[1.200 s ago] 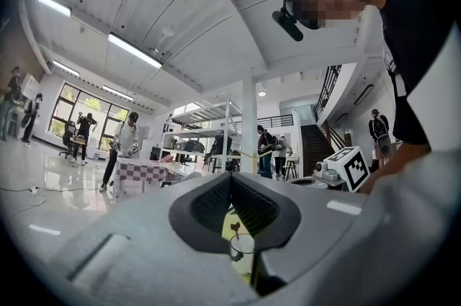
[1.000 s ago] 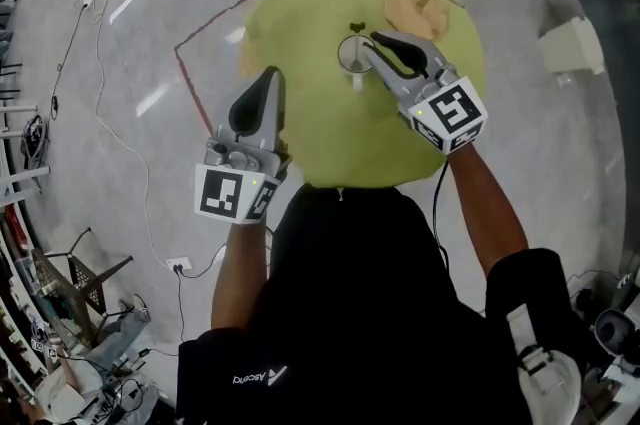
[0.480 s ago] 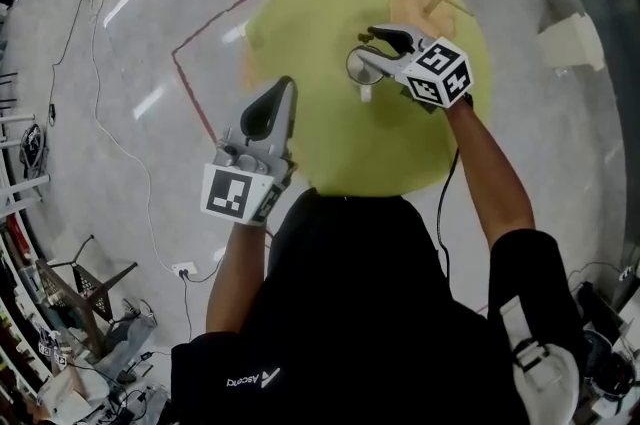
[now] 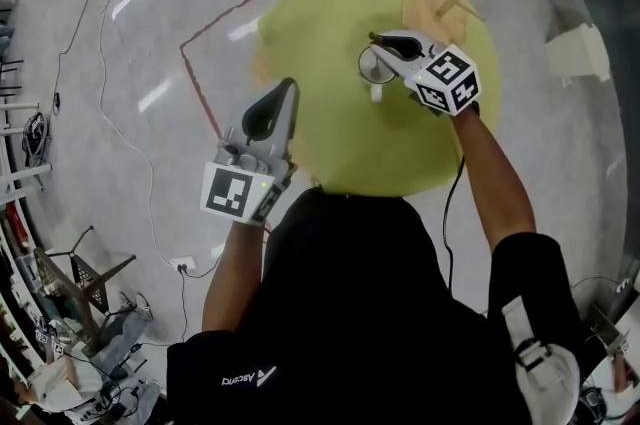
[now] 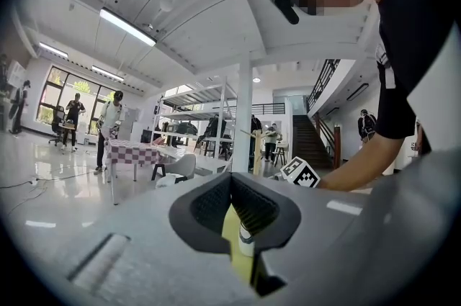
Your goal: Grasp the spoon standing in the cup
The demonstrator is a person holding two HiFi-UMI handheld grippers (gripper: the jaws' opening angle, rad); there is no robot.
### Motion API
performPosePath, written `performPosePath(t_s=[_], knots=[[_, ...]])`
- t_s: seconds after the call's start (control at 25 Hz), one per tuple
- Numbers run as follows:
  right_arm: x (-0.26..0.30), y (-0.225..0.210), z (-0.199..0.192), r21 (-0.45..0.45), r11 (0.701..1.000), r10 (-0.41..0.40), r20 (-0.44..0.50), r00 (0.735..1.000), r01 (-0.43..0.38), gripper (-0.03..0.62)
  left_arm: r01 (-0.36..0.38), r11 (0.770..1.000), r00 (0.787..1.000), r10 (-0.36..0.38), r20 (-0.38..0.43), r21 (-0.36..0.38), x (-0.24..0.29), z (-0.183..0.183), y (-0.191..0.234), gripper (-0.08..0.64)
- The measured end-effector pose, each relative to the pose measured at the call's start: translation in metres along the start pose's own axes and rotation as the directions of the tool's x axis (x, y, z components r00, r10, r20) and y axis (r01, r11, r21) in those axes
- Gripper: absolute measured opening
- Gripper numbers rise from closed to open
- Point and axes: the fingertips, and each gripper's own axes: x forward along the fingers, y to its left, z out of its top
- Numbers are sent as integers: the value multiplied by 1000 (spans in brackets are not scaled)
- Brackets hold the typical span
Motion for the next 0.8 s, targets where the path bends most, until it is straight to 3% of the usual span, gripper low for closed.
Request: performPosePath(t_s=[0.36, 0.8], knots=[[-32, 7, 43, -61, 987, -135, 147, 980, 145, 44, 26, 1000, 1000, -26, 15, 1, 1, -1, -2, 11], [-102, 62, 123, -33, 964, -232, 386, 893, 265, 44, 65, 998, 995, -65, 78, 1, -2, 21, -9, 11]])
